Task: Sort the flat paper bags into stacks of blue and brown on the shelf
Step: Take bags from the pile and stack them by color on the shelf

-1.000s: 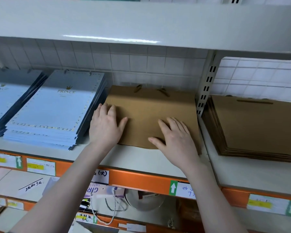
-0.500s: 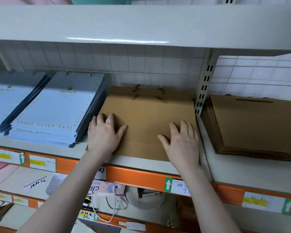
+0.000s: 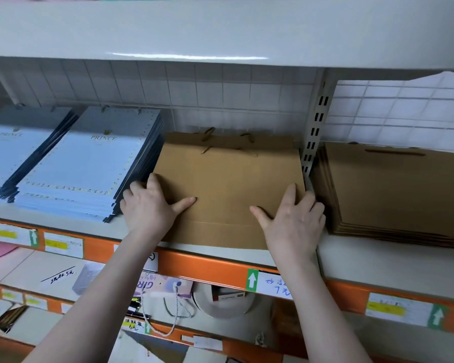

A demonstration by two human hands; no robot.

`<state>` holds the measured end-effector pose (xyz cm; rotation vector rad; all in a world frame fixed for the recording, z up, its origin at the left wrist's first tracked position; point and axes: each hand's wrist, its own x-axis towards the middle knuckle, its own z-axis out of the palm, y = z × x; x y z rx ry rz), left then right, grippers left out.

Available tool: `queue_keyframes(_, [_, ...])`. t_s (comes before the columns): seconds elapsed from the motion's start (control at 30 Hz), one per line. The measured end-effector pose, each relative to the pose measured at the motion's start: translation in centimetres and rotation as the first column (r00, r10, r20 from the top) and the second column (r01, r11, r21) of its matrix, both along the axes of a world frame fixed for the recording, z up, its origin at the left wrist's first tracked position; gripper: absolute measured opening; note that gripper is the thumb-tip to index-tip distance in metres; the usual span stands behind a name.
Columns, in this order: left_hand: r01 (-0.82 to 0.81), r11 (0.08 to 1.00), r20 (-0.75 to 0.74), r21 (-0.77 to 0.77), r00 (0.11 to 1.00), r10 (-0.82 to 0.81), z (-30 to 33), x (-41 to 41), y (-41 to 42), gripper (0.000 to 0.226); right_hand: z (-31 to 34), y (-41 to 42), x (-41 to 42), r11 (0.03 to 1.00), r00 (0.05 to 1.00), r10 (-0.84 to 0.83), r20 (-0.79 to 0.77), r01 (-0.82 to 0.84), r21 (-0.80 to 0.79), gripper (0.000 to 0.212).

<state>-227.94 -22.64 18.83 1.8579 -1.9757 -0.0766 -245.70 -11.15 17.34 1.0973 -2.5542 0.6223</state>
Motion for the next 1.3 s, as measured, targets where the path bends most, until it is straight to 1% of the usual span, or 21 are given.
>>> queue_keyframes(0.17, [0.015,1.0,0.022,0.02,1.0,-0.016,0.0,0.3,0.6,0.099,0.2,0.5,0.4,0.994,0.998,0.003,-0.057,-0.009,-0.105,0.084])
queue_keyframes(0.33, [0.032,0.999,0.016,0.026,0.999,-0.032,-0.4,1.6,0.8,0.098,0.3,0.8,1.6,0.978,0.998,-0.018,-0.06,0.005,-0.208,0.087])
queue_keyframes(0.43, [0.036,0.998,-0.028,0.059,0.999,-0.034,-0.5,2.5,0.9,0.097,0.0,0.9,2.3,0.966,0.999,-0.038,-0.009,0.035,-0.255,0.093])
queue_keyframes(0.5, [0.046,0.997,-0.05,0.06,0.998,-0.043,-0.5,3.1,0.9,0.093,-0.1,1.1,2.6,0.961,0.998,-0.038,0.043,0.048,-0.271,0.093])
queue_keyframes(0.63, [0.081,0.995,-0.12,0.057,0.99,-0.073,-0.4,4.0,0.7,0.082,1.0,1.5,2.4,0.976,0.986,-0.01,0.168,0.046,-0.214,0.089])
queue_keyframes(0.7, [0.097,0.993,-0.173,0.059,0.981,-0.086,-0.2,4.2,0.7,0.079,1.7,1.6,2.4,0.974,0.97,0.015,0.241,0.04,-0.222,0.085])
queue_keyframes(0.83, [0.119,0.99,-0.113,0.073,0.987,-0.111,0.1,4.2,1.0,0.079,2.3,1.2,2.6,0.966,0.942,0.059,0.33,0.029,-0.257,0.075])
queue_keyframes(0.9, [0.141,0.985,-0.123,0.099,0.984,-0.129,-0.1,4.5,0.9,0.08,2.2,1.1,2.5,0.964,0.934,0.063,0.352,0.035,-0.265,0.071])
queue_keyframes(1.0, [0.192,0.973,-0.158,0.13,0.973,-0.171,-0.6,5.3,0.4,0.083,2.0,1.0,2.5,0.961,0.934,0.055,0.354,0.047,-0.274,0.066])
queue_keyframes(1.13, [0.222,0.967,-0.233,0.122,0.954,-0.19,-0.5,5.8,0.1,0.088,2.2,0.8,3.0,0.955,0.944,0.046,0.328,0.054,-0.29,0.068])
queue_keyframes(1.3, [0.217,0.975,-0.334,0.043,0.923,-0.191,0.3,5.7,-0.3,0.094,3.2,0.2,2.9,0.953,0.964,0.025,0.266,0.058,-0.299,0.067])
